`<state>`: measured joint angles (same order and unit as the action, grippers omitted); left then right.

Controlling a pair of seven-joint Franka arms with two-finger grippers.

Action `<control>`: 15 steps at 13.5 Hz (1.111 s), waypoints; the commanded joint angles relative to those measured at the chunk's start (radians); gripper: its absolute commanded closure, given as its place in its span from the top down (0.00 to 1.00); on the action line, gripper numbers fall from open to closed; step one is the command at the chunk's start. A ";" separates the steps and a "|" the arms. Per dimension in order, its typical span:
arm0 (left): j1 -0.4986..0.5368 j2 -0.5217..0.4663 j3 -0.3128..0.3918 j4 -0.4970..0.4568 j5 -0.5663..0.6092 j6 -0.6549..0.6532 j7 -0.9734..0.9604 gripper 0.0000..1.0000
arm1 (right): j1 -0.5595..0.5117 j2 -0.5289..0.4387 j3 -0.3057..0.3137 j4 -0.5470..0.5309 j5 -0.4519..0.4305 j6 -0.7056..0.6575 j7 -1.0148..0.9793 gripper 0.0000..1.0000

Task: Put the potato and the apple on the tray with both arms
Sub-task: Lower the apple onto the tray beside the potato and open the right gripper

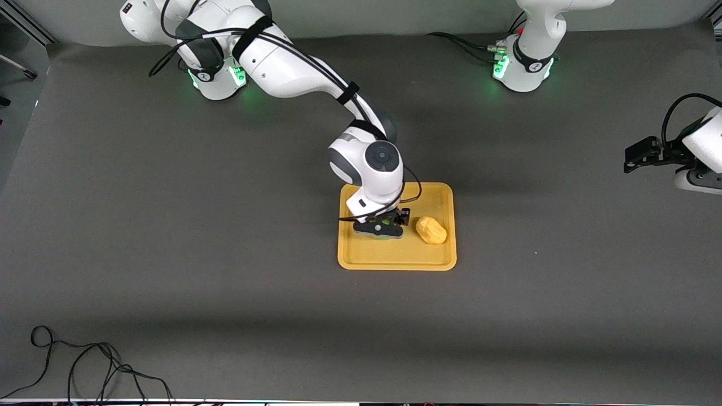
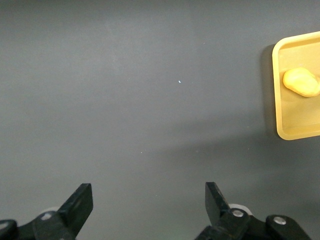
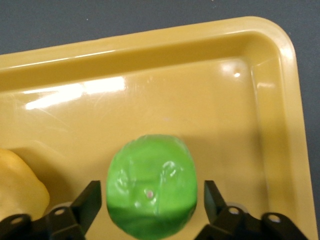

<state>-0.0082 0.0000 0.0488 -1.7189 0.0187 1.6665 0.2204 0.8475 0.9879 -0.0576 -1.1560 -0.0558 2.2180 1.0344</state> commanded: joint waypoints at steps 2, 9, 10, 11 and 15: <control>-0.007 -0.006 0.011 -0.007 0.006 -0.007 0.004 1.00 | -0.001 -0.060 -0.001 0.002 -0.013 -0.032 0.012 1.00; -0.006 -0.003 0.013 -0.005 -0.005 -0.007 0.017 1.00 | -0.057 -0.363 -0.004 0.024 -0.004 -0.404 -0.086 1.00; -0.004 -0.006 0.020 -0.004 -0.005 -0.007 0.023 1.00 | -0.083 -0.400 -0.004 0.006 -0.004 -0.463 -0.150 1.00; -0.004 -0.008 0.029 -0.004 -0.005 -0.007 0.027 1.00 | -0.105 -0.441 -0.004 -0.016 -0.004 -0.510 -0.199 1.00; -0.004 -0.006 0.028 0.012 -0.002 -0.017 0.027 1.00 | -0.259 -0.688 0.007 -0.262 0.010 -0.525 -0.400 1.00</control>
<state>-0.0071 0.0038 0.0711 -1.7175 0.0170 1.6661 0.2296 0.6615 0.4735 -0.0680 -1.2103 -0.0557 1.6725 0.7312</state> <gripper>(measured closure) 0.000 0.000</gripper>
